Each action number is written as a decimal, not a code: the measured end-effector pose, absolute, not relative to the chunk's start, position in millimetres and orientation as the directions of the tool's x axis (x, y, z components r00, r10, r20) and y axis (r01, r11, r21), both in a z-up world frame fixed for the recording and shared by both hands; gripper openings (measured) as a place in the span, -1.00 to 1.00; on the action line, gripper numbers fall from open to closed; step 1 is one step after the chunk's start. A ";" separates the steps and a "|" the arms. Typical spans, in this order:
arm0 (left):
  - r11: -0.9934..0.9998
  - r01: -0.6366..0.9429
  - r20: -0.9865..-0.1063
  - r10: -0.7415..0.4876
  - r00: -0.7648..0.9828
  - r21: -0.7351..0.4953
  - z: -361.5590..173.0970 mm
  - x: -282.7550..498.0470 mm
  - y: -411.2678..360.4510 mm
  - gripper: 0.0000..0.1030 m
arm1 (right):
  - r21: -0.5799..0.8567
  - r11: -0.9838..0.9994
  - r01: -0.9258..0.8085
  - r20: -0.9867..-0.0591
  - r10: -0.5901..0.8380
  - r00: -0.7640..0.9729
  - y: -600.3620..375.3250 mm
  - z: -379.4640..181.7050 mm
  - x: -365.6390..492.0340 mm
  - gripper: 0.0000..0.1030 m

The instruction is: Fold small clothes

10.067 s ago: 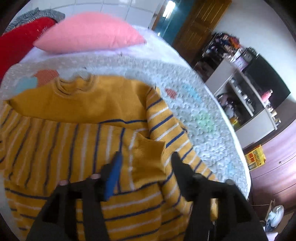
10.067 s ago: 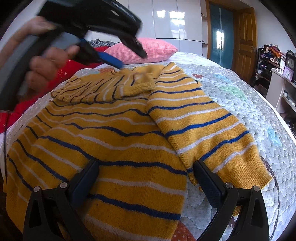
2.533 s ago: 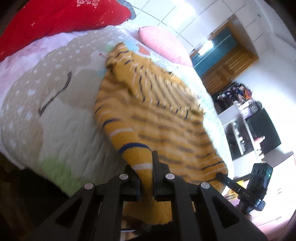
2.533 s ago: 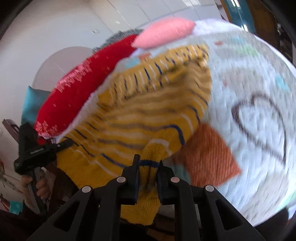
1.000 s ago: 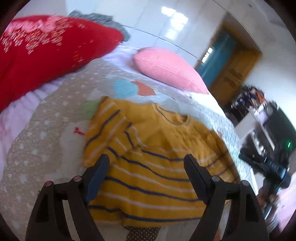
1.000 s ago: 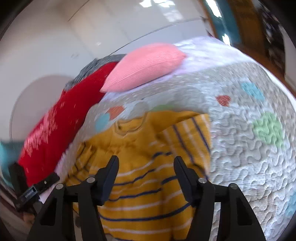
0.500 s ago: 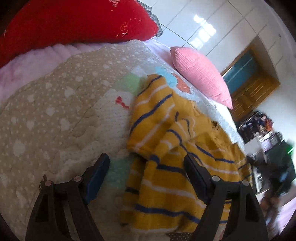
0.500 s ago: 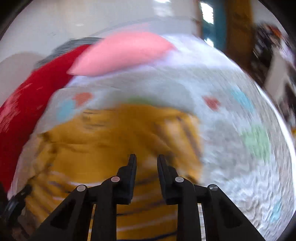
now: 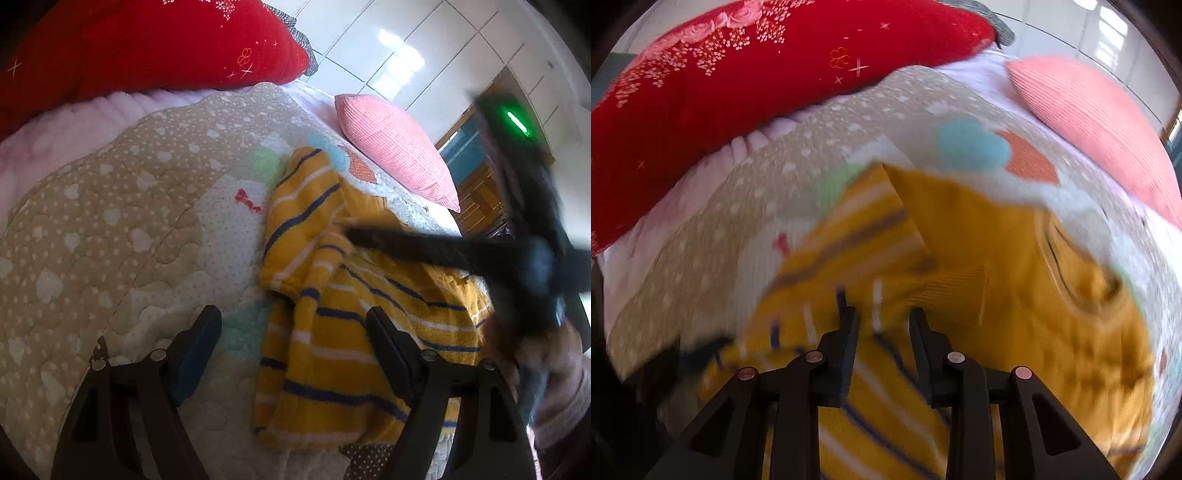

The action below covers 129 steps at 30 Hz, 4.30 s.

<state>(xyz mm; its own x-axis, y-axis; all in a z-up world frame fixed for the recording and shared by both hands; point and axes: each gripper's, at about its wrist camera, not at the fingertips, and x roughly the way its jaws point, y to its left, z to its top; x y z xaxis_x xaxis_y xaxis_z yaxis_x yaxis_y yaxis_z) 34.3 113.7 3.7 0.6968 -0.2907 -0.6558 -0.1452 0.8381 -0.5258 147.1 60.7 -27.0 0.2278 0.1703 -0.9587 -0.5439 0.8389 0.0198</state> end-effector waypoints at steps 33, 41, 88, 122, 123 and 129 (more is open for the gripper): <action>0.879 -0.149 -0.690 -0.239 0.684 -0.453 4.0 35.8 101.2 0.56 | -0.055 0.828 -0.559 -0.972 0.083 0.219 121.8 -42.9 170.7 -0.63; 0.891 -0.151 -0.701 -0.222 0.678 -0.428 4.6 38.0 97.9 0.57 | 0.024 0.889 -0.456 -0.939 0.176 0.295 63.7 26.2 152.2 -0.47; 0.975 -0.112 -0.785 -0.084 0.614 -0.191 -1.6 55.6 63.0 0.95 | 0.292 0.947 -0.134 -0.809 0.319 0.494 -197.7 50.6 17.3 -0.25; 0.975 -0.106 -0.785 -0.092 0.613 -0.197 -3.5 56.4 62.2 1.00 | 0.290 0.953 0.084 -0.814 0.200 0.545 -267.2 2.8 -49.3 0.33; 0.975 -0.106 -0.785 -0.091 0.613 -0.196 -3.4 56.4 61.9 1.00 | 0.286 0.955 0.072 -0.814 0.202 0.545 -265.3 1.6 -48.6 0.42; 0.975 -0.106 -0.784 -0.092 0.614 -0.197 -3.4 56.1 62.1 1.00 | 0.205 0.979 0.000 -0.835 0.175 0.521 -242.0 -2.0 -42.2 0.87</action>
